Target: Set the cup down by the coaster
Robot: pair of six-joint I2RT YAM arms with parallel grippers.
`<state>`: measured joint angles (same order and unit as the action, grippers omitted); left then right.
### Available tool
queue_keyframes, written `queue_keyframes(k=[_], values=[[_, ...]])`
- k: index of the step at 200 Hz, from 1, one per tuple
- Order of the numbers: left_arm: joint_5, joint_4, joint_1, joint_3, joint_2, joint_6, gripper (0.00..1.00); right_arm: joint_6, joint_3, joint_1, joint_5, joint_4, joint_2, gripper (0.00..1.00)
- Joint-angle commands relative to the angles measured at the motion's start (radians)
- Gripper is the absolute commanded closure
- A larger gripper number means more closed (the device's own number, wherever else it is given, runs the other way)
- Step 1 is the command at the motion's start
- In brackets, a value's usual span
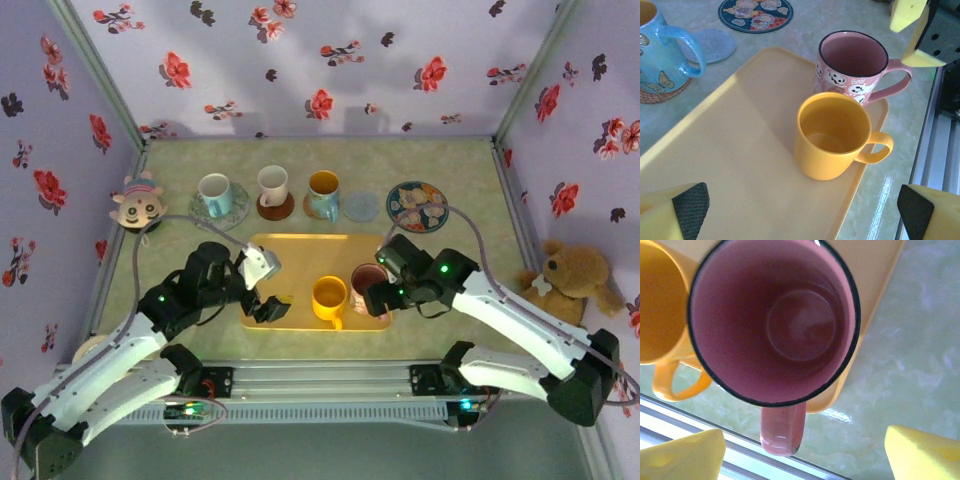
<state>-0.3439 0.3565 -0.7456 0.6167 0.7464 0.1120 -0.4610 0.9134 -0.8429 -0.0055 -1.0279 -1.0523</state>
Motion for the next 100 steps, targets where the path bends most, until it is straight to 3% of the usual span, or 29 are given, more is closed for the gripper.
queue_keyframes(k=[1,100], values=[[0.012,-0.080,-0.027,-0.029,-0.010,-0.042,0.00,-0.044,-0.045,-0.017,-0.019,0.020,0.002,0.20],[0.062,-0.165,-0.086,-0.089,0.004,-0.101,0.00,-0.064,-0.100,-0.039,-0.003,0.151,-0.086,0.35]])
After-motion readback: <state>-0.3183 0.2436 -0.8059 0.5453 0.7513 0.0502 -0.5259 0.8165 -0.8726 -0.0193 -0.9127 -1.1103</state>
